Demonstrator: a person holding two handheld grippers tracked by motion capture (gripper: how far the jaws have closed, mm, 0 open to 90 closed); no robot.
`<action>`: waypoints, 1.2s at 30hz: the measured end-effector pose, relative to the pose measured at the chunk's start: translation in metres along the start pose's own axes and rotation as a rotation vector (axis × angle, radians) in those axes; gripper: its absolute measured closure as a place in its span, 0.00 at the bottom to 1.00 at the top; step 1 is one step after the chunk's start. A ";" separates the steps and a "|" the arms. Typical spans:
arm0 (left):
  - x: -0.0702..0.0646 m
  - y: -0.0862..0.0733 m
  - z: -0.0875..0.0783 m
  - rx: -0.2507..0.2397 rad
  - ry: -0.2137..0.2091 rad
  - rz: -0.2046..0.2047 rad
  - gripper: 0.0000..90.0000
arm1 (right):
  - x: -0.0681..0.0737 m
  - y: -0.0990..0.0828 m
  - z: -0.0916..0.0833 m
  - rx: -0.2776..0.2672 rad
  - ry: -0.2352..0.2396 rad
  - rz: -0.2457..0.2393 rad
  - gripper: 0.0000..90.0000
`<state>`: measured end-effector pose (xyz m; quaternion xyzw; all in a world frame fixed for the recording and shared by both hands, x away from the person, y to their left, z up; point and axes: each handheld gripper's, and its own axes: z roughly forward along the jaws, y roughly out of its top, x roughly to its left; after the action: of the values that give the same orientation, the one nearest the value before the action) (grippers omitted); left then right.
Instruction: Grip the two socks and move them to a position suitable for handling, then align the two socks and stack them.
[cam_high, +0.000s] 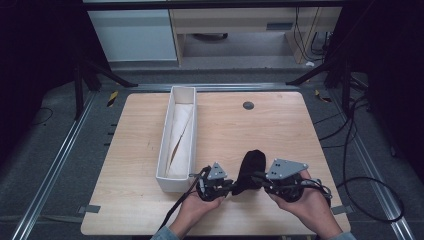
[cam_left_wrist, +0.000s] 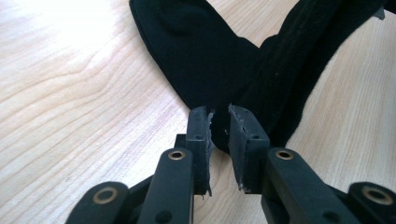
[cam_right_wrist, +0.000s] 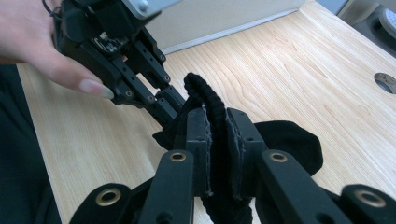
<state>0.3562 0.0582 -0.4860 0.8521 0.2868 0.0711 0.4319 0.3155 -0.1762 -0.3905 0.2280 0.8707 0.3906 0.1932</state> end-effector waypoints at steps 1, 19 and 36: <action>0.000 0.000 -0.001 -0.003 0.002 0.001 0.85 | 0.000 0.000 0.000 0.000 0.001 0.001 0.89; -0.010 0.001 -0.023 -0.061 0.017 0.023 0.64 | -0.012 0.002 0.006 0.022 0.004 0.028 0.88; -0.011 0.009 -0.002 -0.052 -0.008 0.026 0.54 | -0.023 0.004 0.005 0.026 0.006 0.048 0.88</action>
<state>0.3499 0.0495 -0.4768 0.8447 0.2719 0.0806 0.4539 0.3378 -0.1834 -0.3872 0.2502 0.8707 0.3843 0.1779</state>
